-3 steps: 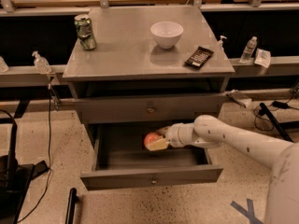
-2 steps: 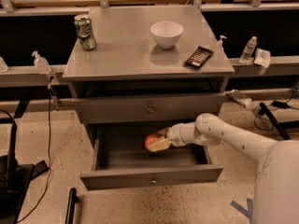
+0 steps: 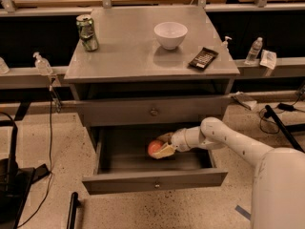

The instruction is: Place apple into middle drawer

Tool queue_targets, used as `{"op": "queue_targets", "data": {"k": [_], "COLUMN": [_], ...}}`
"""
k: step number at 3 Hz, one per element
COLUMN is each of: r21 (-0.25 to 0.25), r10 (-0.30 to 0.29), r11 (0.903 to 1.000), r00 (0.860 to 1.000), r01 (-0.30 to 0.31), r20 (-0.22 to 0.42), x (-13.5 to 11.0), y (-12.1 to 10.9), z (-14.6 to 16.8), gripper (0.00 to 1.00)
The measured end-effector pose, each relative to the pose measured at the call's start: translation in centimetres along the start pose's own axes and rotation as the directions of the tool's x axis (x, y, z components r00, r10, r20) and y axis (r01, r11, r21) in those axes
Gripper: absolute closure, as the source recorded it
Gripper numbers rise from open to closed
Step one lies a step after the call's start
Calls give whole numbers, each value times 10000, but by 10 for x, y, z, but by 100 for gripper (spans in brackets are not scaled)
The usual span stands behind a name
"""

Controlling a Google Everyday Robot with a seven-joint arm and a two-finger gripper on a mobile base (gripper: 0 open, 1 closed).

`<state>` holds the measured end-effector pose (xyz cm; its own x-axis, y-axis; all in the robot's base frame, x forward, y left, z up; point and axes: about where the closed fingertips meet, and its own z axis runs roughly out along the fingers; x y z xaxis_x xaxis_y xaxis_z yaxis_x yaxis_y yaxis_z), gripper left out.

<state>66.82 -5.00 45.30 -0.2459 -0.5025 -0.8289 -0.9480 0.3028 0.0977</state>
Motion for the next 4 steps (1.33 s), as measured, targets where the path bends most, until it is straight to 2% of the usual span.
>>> {"op": "queue_targets", "data": {"k": [1, 3, 4], "r21": [140, -55, -100], "r10": [-569, -798, -788], "r11": [9983, 9968, 9968], "r00": [9983, 9968, 9969], "r01": [570, 797, 787], "r20": [-87, -98, -89], "x": [6, 40, 39], "y": [1, 2, 4], "z": [7, 32, 34], "gripper": [100, 100, 83]}}
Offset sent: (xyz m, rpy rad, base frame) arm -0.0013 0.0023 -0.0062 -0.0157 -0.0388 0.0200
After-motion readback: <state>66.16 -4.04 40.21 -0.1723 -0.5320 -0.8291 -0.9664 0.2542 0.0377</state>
